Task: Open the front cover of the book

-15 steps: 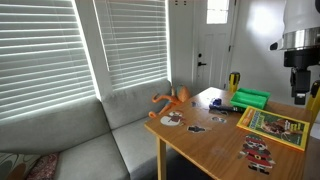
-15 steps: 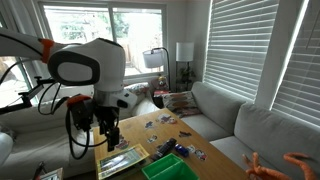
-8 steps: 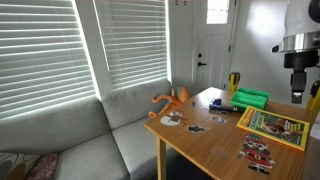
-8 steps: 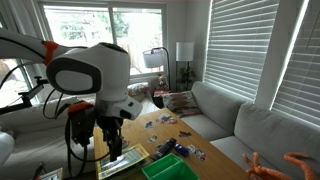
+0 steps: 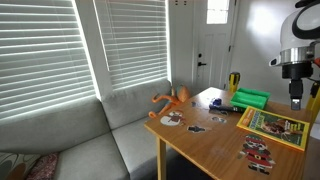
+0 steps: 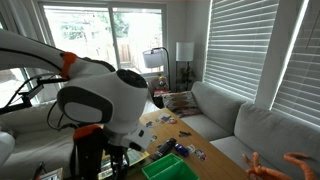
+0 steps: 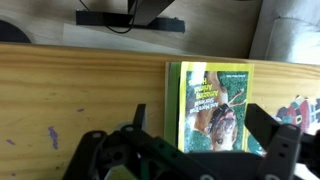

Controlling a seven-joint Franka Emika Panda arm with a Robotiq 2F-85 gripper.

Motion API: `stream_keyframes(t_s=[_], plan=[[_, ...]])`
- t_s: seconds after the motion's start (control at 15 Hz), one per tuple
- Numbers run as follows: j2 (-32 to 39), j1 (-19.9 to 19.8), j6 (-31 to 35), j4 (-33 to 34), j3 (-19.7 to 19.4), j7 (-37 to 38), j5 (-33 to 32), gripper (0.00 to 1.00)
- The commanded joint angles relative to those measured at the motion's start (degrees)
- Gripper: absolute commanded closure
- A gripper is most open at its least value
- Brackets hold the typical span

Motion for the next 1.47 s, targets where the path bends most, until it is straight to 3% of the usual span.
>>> stream_keyframes(t_s=[0.0, 0.93, 1.4], plan=[[4.83, -0.39, -0.73, 2.56, -1.80, -6.42, 7.24, 0.00], [14.85, -2.84, -4.07, 6.59, -0.59, -19.31, 23.03, 0.00], [15.28, -2.61, -8.02, 7.19, 1.89, -18.42, 29.77, 0.00]])
